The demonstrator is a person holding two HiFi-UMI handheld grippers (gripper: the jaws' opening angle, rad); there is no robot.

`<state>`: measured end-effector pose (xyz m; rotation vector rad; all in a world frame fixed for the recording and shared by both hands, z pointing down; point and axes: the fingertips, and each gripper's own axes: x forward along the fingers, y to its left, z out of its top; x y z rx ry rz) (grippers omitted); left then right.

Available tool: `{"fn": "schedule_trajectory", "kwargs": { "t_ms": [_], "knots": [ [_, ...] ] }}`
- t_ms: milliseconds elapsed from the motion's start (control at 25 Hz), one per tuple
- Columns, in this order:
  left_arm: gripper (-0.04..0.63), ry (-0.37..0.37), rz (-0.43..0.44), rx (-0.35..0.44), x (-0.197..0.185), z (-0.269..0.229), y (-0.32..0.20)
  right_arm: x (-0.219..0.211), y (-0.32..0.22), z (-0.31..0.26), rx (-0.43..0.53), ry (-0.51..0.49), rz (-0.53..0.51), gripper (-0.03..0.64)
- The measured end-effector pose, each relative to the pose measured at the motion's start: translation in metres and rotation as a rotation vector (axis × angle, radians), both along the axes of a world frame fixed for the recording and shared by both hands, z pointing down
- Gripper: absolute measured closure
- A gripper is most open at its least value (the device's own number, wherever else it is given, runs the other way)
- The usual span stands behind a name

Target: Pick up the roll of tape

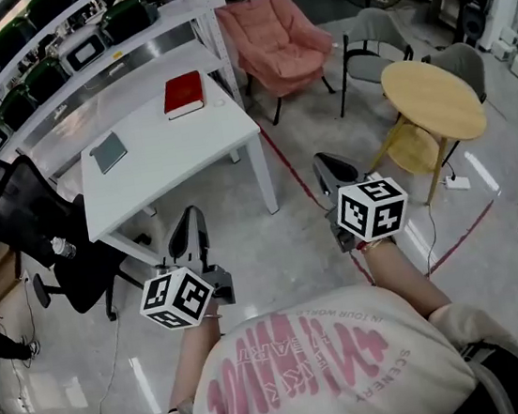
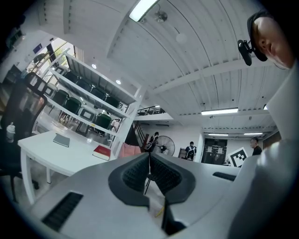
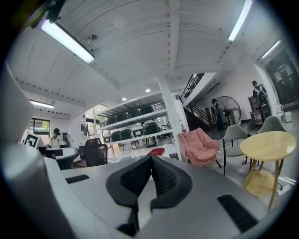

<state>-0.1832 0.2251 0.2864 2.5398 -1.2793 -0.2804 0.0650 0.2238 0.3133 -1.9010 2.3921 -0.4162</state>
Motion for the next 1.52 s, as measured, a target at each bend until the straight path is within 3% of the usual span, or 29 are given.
{"fn": "schedule_trajectory", "kwargs": {
  "t_ms": [440, 840, 1320, 1520],
  "knots": [
    [0.571, 0.017, 0.005, -0.011, -0.04, 0.023, -0.03, -0.042, -0.031, 0.028, -0.053, 0.021, -0.009, 0.604],
    [0.571, 0.03, 0.022, -0.016, -0.031, 0.037, -0.064, -0.036, -0.068, 0.045, -0.094, 0.039, -0.002, 0.604],
    [0.571, 0.045, -0.026, -0.036, 0.011, 0.038, -0.194, 0.002, -0.209, 0.046, -0.099, 0.052, -0.058, 0.604],
    [0.571, 0.036, -0.026, 0.004, 0.038, 0.021, -0.254, 0.018, -0.278, 0.034, -0.084, 0.05, -0.097, 0.604]
  ]
}}
